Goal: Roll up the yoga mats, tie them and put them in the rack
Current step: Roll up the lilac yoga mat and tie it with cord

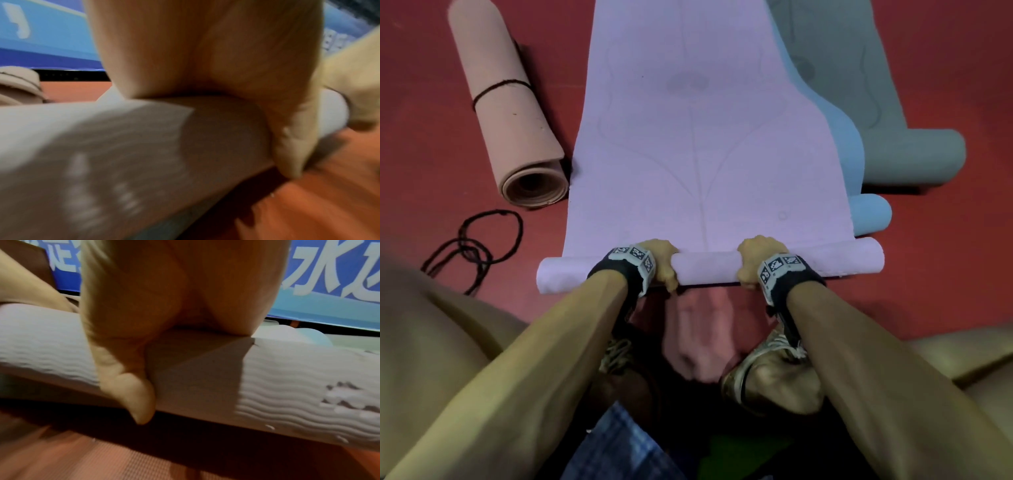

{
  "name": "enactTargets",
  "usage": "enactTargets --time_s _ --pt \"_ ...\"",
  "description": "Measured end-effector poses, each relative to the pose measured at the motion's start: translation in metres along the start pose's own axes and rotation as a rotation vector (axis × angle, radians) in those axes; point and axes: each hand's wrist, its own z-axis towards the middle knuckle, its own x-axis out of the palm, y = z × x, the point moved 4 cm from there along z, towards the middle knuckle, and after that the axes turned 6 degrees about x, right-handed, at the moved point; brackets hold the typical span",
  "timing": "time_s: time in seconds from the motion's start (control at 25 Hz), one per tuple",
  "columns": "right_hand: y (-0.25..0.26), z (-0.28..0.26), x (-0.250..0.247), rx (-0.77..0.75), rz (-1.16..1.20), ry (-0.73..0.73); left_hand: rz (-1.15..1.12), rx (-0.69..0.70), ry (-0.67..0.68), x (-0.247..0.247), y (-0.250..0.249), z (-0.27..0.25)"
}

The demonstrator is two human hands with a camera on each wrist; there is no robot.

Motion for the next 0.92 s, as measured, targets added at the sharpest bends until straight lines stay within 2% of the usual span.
enactTargets --time_s 0.12,0.2,0.32,0.44,0.48,0.6,0.68,0.72,0.76,0.84,0.92 --pt "0.003 0.015 -0.005 0.026 0.044 0.153 0.057 0.058 -0.261 0.009 -0.001 -0.012" --pt "0.002 0.026 -0.004 0.032 0.074 0.196 0.088 0.080 -0.340 0.014 0.000 -0.018" --pt "0.001 0.031 0.004 0.011 0.065 0.195 0.138 0.012 -0.266 0.014 -0.004 -0.011" --pt "-0.002 0.023 0.015 -0.032 0.053 0.033 0.195 -0.199 -0.087 0.010 -0.011 0.006" --pt "-0.004 0.018 0.019 -0.056 0.023 -0.041 0.198 -0.208 -0.038 0.012 -0.008 0.016" --pt "-0.004 0.004 0.028 -0.129 -0.114 -0.257 0.005 -0.066 0.042 0.006 0.006 0.032" --pt "-0.003 0.004 0.030 -0.105 -0.127 -0.313 -0.091 -0.011 0.090 0.001 0.007 0.034" --pt "-0.001 0.006 0.027 -0.097 -0.108 -0.304 -0.042 -0.048 0.103 0.000 0.003 0.030" --pt "0.000 0.010 0.024 -0.095 -0.093 -0.275 0.039 -0.123 0.097 0.002 -0.002 0.026" --pt "0.004 0.022 0.017 -0.091 -0.086 -0.191 0.083 -0.215 -0.045 0.011 -0.004 0.014" --pt "0.006 0.030 0.012 -0.069 -0.094 -0.108 0.026 -0.089 -0.227 0.026 0.001 0.005"
